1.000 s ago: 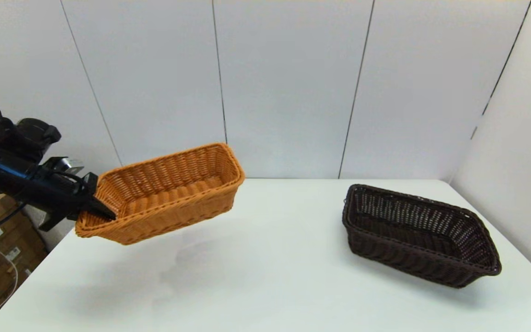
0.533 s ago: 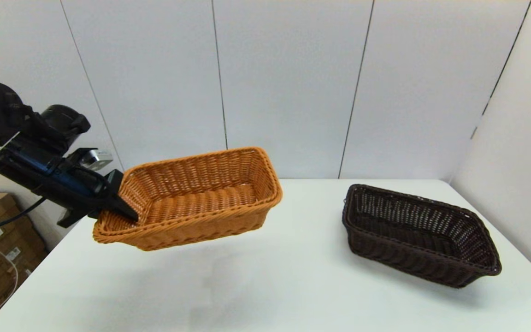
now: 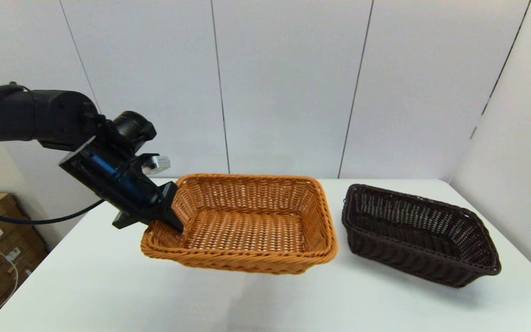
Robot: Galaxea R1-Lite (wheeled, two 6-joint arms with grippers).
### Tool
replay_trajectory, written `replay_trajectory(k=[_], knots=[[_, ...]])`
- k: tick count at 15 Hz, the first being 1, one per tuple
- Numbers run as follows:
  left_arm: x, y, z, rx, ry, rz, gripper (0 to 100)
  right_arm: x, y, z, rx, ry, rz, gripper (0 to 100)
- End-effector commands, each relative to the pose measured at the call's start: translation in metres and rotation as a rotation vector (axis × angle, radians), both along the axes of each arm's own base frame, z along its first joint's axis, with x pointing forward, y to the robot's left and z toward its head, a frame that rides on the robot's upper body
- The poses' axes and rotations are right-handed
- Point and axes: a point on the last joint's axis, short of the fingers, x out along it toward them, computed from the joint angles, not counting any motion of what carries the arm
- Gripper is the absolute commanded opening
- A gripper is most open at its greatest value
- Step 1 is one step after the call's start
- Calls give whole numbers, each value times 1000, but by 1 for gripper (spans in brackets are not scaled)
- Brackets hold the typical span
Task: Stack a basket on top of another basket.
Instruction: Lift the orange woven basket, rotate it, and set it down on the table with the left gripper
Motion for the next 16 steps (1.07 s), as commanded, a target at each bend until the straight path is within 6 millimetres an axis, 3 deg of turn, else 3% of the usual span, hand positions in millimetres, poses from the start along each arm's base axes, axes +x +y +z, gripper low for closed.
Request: replay_trajectory(k=[1,10,14,16], knots=[[19,-7,-25,42,14,2,0,0,0,0,0,3,1,100],[46,-38,-81,95,25,-46,0,0,0,0,-2,3,1,100],[49,-47,-98,118,45,-60,0,0,0,0,-2,1,2,100],[51,-48,-96,109,20,-61,0,0,0,0,-3,1,2,100]])
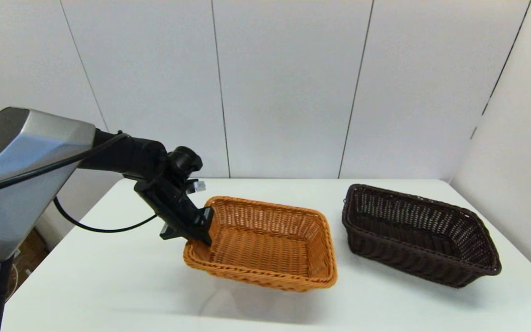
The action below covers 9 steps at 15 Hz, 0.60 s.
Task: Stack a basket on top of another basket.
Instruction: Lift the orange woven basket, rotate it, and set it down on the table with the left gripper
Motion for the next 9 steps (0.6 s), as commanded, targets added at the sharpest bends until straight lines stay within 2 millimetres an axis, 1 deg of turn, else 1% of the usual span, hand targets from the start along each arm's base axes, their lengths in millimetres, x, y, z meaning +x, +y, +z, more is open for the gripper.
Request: replay_trajectory(k=[1,6,8,9], knots=[[4,-3,-6,-8,-7,-3,0,0,0,0,-2,3,1,100],[6,-7,-22,3,28,-6,0,0,0,0,-3,4,1,100],[7,-8,-22,3,28,-8,0,0,0,0,-3,4,1,100],[6,-10,-22,3,28,-12,100,0,0,0,-3,4,1,100]])
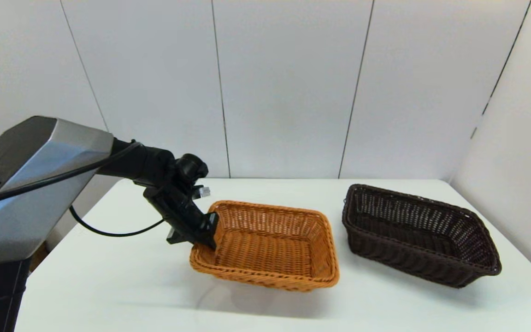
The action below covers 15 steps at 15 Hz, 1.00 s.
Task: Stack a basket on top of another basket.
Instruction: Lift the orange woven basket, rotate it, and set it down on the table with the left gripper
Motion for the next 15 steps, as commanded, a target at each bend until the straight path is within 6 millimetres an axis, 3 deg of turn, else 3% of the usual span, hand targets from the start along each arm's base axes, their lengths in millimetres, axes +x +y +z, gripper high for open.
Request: replay_trajectory(k=[1,5,8,11,12,15], knots=[[0,-3,-3,1,8,-7,100,0,0,0,0,0,1,100],[-3,-1,13,-11,-23,-4,100,0,0,0,0,0,1,100],[-12,11,41,-27,-67,17,100,0,0,0,-2,1,3,100],[-32,43,83,-47,-150,80,100,0,0,0,-2,1,3,100],[-44,64,104,-53,-196,129,100,0,0,0,-2,3,3,100],[-93,105,137,-49,-263,224,100,0,0,0,-2,1,3,100]])
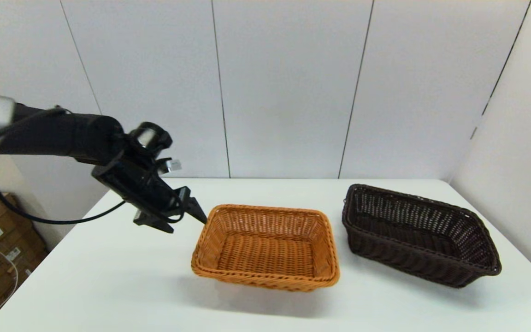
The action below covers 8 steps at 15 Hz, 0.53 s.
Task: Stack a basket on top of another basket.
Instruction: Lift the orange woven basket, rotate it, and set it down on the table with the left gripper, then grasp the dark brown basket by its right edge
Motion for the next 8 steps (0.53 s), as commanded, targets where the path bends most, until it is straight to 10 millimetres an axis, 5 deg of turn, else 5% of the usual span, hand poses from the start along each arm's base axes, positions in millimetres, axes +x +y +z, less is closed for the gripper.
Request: replay_trajectory(k=[1,4,8], knots=[[-80,62,64,-2,-163,129,100,0,0,0,-1,4,1,100],[-165,79,85,51,-312,140,100,0,0,0,-1,4,1,100],[-247,80,74,177,-479,217,100,0,0,0,1,3,1,100]])
